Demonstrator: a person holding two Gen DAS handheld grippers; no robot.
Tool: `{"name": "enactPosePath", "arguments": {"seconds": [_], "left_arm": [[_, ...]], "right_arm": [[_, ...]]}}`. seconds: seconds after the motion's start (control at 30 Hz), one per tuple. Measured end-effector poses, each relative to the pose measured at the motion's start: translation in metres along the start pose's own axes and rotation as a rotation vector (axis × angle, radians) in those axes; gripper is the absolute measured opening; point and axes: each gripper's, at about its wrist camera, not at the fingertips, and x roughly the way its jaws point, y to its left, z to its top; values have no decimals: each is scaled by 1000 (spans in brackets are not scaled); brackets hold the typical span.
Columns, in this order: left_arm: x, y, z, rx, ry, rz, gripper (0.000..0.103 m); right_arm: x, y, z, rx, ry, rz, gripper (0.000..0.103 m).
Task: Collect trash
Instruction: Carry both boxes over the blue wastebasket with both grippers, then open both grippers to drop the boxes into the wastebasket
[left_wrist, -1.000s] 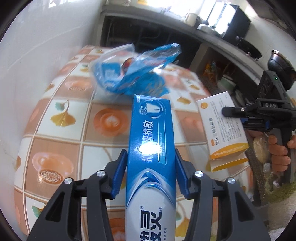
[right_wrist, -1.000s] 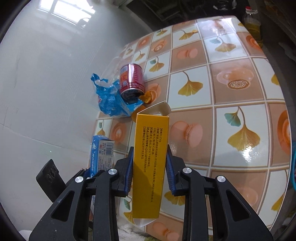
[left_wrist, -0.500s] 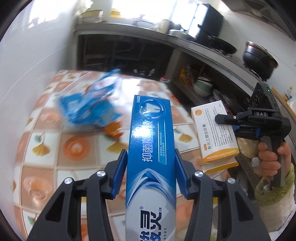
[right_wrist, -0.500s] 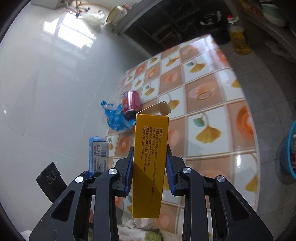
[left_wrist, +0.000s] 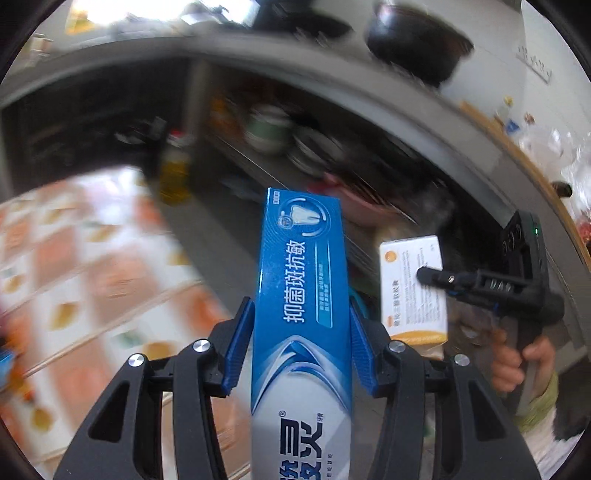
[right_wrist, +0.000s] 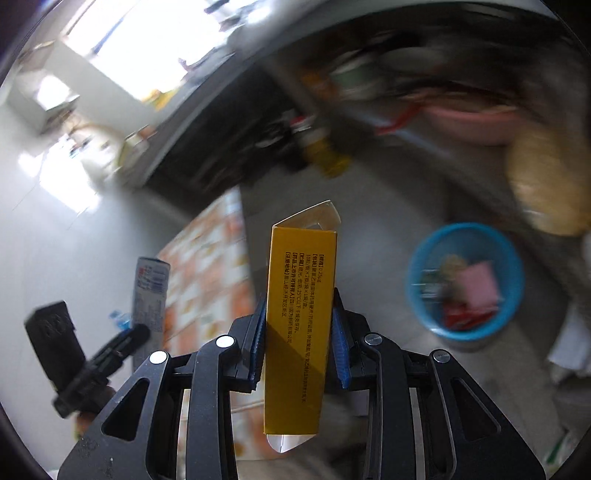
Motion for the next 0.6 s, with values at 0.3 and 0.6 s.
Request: {"name": "enactPosePath", "arguments": {"seconds": [0.3,0.6], "left_arm": [[200,-63,24,86,339,-56,48],[319,-83,20,52,478,-53,48]], "right_arm": [[49,-109,-13,176,57,-219,29],[107,-159,4,232,116,-334,32]]}}
